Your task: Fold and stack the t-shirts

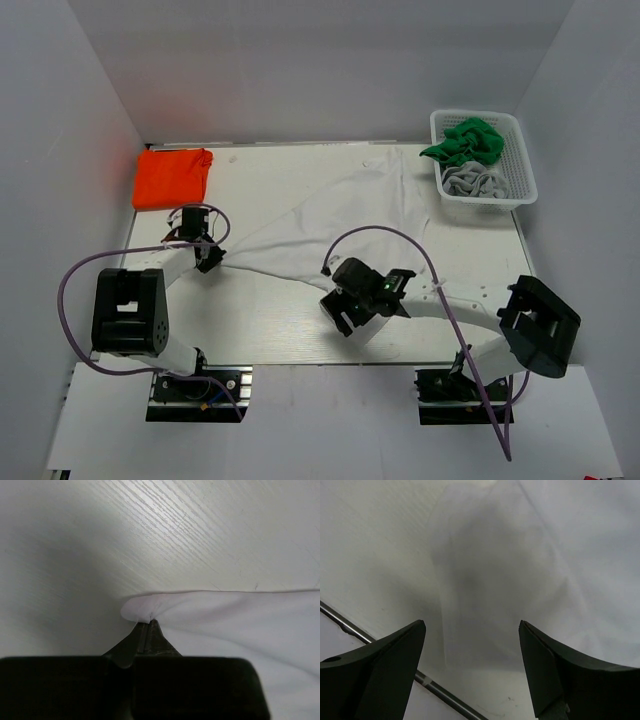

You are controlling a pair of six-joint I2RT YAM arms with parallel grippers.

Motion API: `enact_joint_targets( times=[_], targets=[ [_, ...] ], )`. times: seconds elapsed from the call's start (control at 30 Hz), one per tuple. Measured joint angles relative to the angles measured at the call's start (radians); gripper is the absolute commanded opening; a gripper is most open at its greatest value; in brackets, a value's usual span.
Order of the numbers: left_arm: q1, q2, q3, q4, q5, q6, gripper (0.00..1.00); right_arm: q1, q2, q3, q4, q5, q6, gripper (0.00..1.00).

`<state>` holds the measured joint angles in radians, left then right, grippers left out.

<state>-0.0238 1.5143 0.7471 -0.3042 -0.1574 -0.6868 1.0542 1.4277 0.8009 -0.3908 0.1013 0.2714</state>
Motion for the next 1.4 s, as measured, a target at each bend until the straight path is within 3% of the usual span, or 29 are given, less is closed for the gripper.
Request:
enact_joint_targets(
  times=[0.17, 0.27, 0.3, 0.4, 0.43, 0.7, 0.9, 1.2, 1.4],
  targets=[
    [-0.008, -0.061, -0.021, -0.003, -0.014, 0.010, 0.00, 0.032, 0.000, -0.063, -0.014, -0.001, 0.022, 0.76],
    [-0.009, -0.089, -0.022, -0.002, -0.015, 0.011, 0.00, 0.036, -0.008, -0.085, -0.018, 0.022, 0.043, 0.59],
    [-0.009, -0.096, -0.023, -0.002, -0.014, 0.012, 0.00, 0.036, -0.008, -0.087, -0.015, 0.032, 0.050, 0.50],
    [-0.009, -0.109, -0.027, -0.002, -0.010, 0.014, 0.00, 0.036, -0.005, -0.091, -0.003, 0.084, 0.074, 0.05],
    [-0.009, -0.111, -0.029, -0.003, -0.010, 0.014, 0.00, 0.036, -0.003, -0.090, -0.002, 0.108, 0.080, 0.00],
    [-0.013, -0.122, 0.016, -0.021, 0.032, 0.014, 0.00, -0.021, -0.074, 0.010, -0.021, 0.389, 0.126, 0.00],
    [-0.019, -0.116, 0.208, 0.005, 0.087, 0.018, 0.00, -0.180, -0.211, 0.156, 0.155, 0.573, 0.038, 0.00],
    [-0.021, 0.046, 0.679, 0.003, 0.092, 0.046, 0.00, -0.415, -0.058, 0.521, 0.325, 0.600, -0.222, 0.00],
    [-0.021, -0.038, 0.823, 0.001, 0.091, 0.098, 0.00, -0.483, -0.034, 0.746, 0.343, 0.537, -0.397, 0.00]
  ],
)
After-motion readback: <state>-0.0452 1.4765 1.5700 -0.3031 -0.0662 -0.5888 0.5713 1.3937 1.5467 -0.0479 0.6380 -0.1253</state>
